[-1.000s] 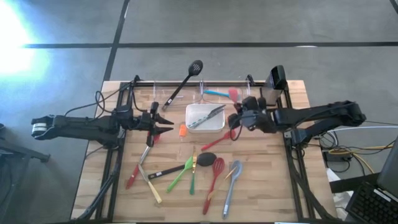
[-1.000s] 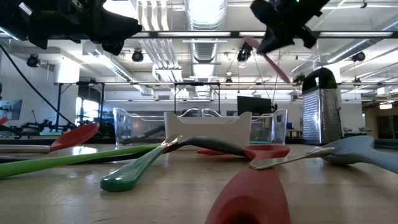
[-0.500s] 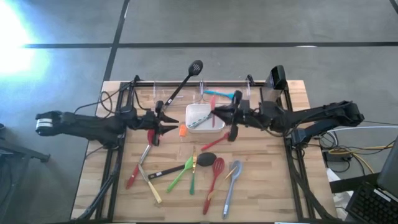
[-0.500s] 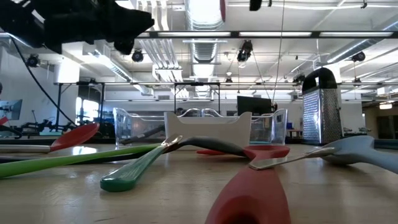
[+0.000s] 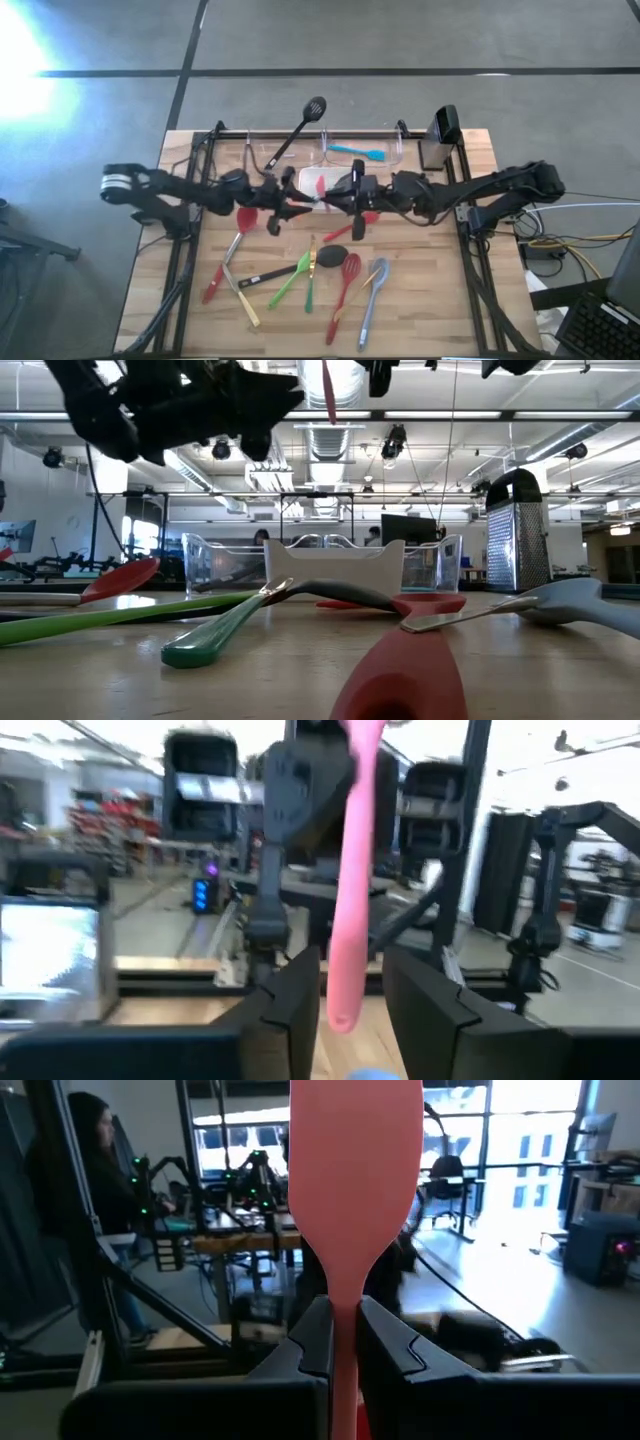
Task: Pick & Place Kitchen Items
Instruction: Put the pink spatula into the right transparent bin
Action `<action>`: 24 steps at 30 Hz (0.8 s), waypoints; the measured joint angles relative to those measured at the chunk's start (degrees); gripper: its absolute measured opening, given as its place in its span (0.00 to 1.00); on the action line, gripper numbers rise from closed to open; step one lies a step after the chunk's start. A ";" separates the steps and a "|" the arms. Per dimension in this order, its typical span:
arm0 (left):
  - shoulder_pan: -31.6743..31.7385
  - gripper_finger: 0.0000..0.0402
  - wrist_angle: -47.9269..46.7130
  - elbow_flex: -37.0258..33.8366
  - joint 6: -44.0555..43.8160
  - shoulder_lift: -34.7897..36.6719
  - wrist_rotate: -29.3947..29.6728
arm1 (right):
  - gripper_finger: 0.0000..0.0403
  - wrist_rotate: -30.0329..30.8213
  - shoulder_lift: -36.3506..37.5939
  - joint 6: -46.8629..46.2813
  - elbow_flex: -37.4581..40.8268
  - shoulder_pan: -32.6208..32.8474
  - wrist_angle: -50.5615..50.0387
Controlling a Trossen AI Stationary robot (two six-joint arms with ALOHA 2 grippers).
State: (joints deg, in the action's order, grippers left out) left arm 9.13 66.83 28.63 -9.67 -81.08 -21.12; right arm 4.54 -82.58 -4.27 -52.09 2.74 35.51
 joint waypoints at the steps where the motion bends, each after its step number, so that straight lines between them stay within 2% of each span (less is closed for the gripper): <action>1: 0.00 0.31 -0.07 0.97 -0.36 -1.26 -0.87 | 0.03 -0.12 -0.07 0.00 -0.07 0.00 0.17; 7: 0.00 0.40 0.09 5.07 -1.05 -5.70 -3.95 | 0.03 -0.26 -0.07 -0.03 -0.01 0.01 0.14; 13: 0.00 0.47 0.14 6.32 -1.05 -6.92 -5.05 | 0.03 -0.40 -0.05 -0.14 -0.01 0.00 0.04; 24: -0.84 0.50 -0.01 8.17 -0.72 -7.88 -5.01 | 0.03 -0.60 -2.81 -0.43 -0.03 0.00 4.10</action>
State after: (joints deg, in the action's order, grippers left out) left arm 8.29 66.82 36.79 -10.39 -88.97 -26.13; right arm 3.94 -85.39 -4.71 -52.11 2.74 39.61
